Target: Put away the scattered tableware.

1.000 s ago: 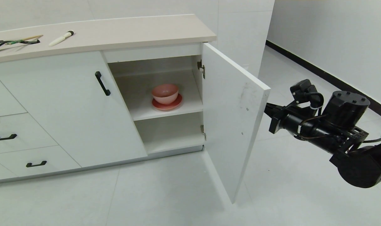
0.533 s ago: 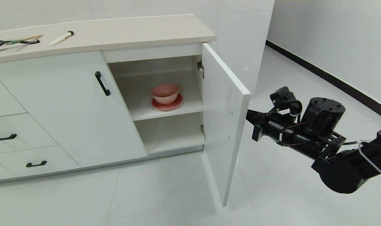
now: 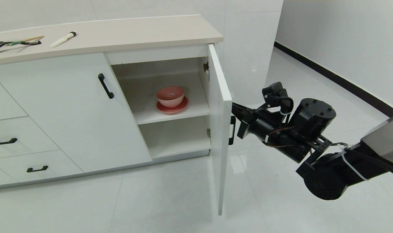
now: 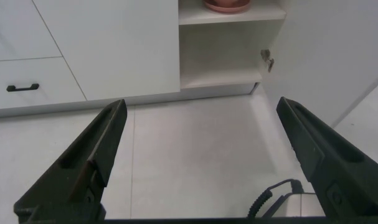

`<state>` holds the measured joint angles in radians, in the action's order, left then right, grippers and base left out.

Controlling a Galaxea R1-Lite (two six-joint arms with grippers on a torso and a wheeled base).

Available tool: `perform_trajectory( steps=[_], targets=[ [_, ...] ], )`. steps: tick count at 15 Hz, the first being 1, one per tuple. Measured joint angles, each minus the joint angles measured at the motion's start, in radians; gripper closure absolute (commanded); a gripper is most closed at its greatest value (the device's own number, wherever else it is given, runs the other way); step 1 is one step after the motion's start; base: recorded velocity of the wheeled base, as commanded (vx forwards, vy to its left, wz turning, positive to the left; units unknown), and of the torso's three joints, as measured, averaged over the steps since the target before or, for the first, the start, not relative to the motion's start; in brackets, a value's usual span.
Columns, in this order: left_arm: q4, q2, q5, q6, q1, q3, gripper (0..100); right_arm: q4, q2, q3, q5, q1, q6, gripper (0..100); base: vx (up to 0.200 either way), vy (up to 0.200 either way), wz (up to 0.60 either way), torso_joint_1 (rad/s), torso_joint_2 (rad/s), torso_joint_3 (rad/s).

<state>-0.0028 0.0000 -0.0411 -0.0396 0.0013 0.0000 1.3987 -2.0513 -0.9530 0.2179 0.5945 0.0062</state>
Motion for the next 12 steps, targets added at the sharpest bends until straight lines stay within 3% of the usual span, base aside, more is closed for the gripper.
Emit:
perform_trajectory(
  steps=[3, 12],
  targets=[
    [0.0, 0.0, 0.0, 0.0, 0.0, 0.0, 0, 0.112, -0.092, -0.084, -0.042, 0.061, 0.079, 100, 0.0, 0.0, 0.0, 0.0, 0.0, 0.0],
    [0.0, 0.0, 0.0, 0.0, 0.0, 0.0, 0, 0.115, -0.205, -0.205, -0.048, 0.117, 0.082, 100, 0.0, 0.0, 0.0, 0.0, 0.0, 0.0]
  ],
)
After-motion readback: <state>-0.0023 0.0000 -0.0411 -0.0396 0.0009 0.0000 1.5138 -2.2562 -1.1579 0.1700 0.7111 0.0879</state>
